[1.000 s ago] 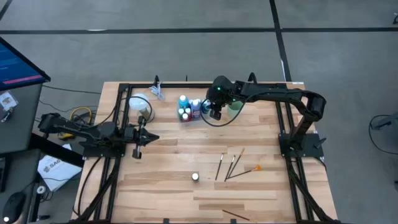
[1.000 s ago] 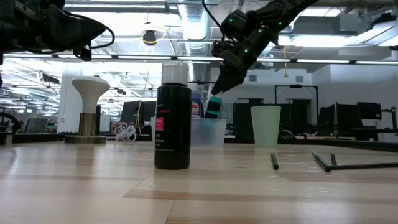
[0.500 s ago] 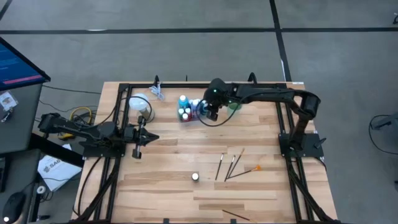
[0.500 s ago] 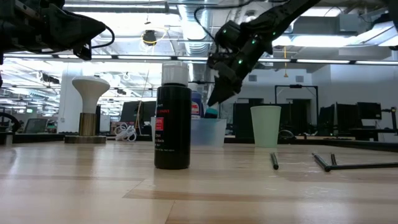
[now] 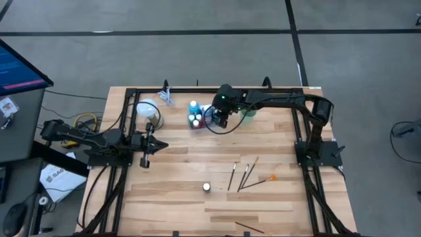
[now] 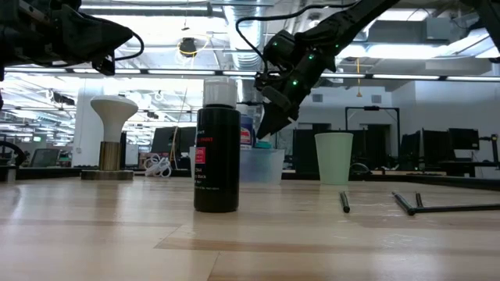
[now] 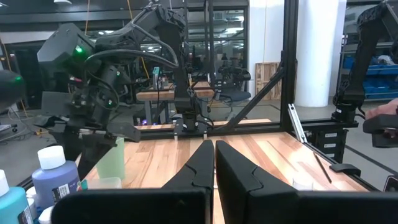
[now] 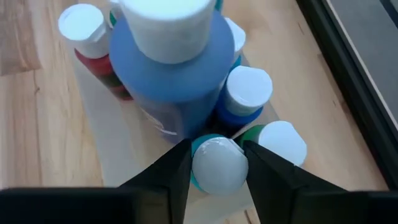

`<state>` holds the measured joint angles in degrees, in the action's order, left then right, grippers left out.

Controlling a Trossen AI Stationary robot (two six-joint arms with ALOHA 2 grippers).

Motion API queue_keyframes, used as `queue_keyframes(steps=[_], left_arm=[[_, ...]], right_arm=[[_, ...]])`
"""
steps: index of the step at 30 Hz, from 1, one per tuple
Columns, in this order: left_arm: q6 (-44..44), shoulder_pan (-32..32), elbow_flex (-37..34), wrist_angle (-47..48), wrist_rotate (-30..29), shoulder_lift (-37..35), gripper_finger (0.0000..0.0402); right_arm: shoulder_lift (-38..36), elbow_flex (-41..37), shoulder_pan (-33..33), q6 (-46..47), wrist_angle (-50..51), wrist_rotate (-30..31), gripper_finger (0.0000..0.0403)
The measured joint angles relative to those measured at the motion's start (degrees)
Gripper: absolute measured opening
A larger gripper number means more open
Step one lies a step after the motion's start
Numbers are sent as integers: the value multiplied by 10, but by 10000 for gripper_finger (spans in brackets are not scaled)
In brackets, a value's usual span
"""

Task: Pick & Place Paint Supplies
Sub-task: Put the small light blue paint bottle into the bin, then put the small black paint bottle into the bin

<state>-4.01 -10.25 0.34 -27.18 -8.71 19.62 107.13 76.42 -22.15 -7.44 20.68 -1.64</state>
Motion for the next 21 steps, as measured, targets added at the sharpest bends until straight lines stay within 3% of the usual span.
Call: queue_keyframes(steps=[10,18,21], left_arm=[[0,0,0,-2,0,0,2],[0,0,0,-3,0,0,2],[0,0,0,-4,0,0,2]], right_arm=[[-11,0,0,0,2,0,199],[-137,0,23,23,15,-2,211],[-186,0,55,49,38,-43,208]])
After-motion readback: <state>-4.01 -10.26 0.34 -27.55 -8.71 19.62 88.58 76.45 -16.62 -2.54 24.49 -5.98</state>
